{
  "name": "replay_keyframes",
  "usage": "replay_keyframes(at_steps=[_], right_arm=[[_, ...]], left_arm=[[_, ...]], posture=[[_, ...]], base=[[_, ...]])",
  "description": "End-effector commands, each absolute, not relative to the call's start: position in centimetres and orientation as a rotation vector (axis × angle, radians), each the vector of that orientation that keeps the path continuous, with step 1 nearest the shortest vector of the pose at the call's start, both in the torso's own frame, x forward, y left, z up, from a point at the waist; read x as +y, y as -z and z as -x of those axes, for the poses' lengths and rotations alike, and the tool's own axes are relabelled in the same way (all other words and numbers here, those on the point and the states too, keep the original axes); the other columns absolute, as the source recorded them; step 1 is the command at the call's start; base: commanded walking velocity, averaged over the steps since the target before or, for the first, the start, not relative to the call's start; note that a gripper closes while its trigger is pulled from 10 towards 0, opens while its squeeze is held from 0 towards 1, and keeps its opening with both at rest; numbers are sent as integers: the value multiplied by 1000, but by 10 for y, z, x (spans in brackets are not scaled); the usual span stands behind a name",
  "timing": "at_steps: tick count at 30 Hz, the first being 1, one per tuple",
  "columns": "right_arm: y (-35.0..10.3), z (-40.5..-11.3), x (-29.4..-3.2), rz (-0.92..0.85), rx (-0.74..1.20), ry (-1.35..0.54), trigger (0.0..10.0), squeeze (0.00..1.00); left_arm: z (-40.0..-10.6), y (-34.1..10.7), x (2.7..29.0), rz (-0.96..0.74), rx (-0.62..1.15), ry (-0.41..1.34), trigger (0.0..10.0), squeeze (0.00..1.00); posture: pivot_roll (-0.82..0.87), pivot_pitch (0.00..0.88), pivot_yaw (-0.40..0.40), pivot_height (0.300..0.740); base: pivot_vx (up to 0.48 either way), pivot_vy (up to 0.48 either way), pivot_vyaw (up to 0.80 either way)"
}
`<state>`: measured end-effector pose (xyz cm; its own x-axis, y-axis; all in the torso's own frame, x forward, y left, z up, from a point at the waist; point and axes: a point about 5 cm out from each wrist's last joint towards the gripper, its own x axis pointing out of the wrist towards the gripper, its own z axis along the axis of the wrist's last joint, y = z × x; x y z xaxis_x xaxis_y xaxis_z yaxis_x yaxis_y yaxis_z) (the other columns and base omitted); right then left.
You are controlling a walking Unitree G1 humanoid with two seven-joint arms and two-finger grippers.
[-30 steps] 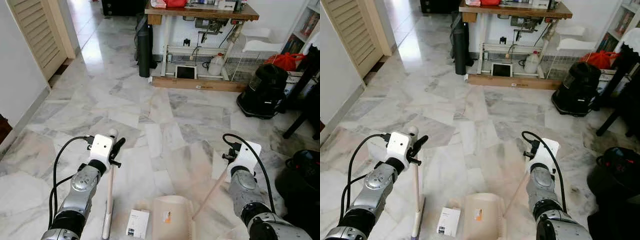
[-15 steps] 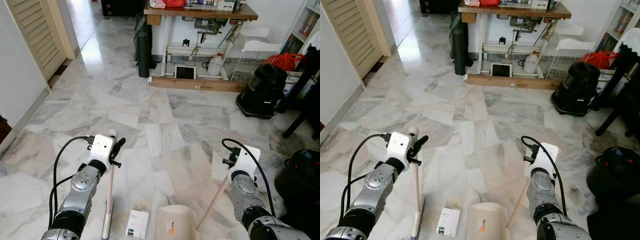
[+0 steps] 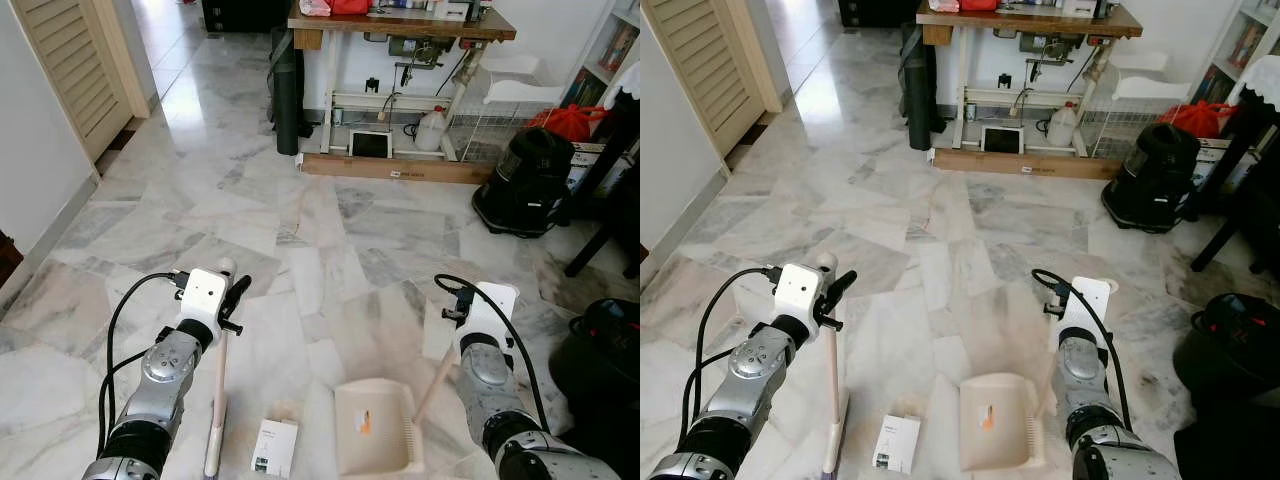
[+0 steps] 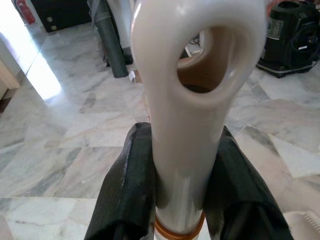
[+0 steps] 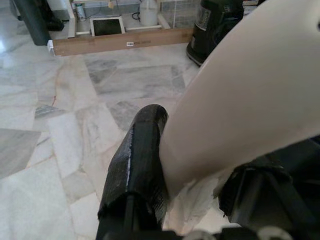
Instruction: Sweep floor
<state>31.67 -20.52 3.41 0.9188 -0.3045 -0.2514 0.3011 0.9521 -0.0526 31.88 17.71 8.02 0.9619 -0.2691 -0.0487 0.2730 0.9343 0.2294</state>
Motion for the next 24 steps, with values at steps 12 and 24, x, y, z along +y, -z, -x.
replay_keyframes(at_steps=[12, 24], right_arm=[[-28, -314, -204, 12, 319, 313, 10000, 0], [-37, -318, -208, 8, 243, 342, 10000, 0]], left_arm=[[-322, -83, 174, -268, 11, 304, 10000, 0], [-322, -80, 175, -266, 34, 301, 10000, 0]], posture=[[40, 0, -44, 740], [41, 0, -40, 740]], base=[[0, 0, 0], [0, 0, 0]])
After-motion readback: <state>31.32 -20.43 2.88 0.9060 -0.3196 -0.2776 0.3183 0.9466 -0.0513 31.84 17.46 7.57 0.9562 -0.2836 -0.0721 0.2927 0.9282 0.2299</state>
